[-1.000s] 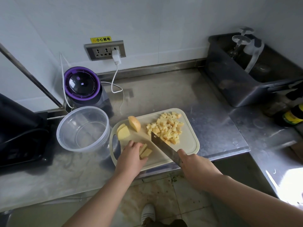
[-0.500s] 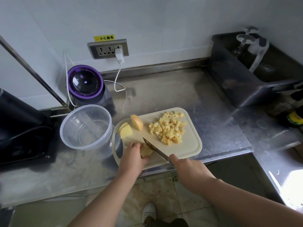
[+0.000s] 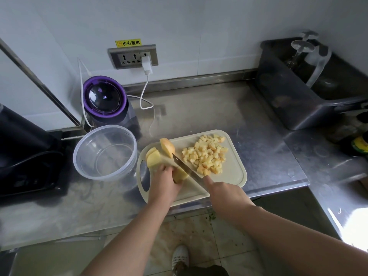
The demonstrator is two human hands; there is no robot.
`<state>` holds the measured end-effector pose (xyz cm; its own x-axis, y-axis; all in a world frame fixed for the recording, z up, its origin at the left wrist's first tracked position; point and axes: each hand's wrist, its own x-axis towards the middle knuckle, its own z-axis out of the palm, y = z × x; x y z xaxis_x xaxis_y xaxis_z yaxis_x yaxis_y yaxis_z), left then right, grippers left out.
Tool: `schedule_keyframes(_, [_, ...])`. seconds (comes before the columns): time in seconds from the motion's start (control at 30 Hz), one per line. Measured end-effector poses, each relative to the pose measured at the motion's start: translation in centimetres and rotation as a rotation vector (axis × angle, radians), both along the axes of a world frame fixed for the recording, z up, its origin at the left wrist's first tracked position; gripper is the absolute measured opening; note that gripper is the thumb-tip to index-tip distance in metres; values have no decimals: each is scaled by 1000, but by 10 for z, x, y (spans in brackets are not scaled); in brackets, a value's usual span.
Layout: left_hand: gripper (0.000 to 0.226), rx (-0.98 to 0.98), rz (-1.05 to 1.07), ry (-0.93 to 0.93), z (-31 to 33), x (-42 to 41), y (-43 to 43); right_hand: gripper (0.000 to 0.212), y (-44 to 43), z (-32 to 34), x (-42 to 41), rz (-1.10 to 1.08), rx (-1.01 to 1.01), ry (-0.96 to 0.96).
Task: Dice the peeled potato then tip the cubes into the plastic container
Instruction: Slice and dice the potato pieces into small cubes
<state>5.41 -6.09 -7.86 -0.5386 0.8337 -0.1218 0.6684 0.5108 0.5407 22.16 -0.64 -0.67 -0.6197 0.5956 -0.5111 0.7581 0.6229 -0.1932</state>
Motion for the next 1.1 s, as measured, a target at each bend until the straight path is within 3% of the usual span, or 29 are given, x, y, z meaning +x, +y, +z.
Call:
schedule_keyframes(0.4, [32,-13,63,24,0,-1,-8,51,-13,7,-2,48,-5,2])
schedule_keyframes(1.1, [32,26,48,4,-13,-4,-8,47,-4,-7,-13,104,16,-51])
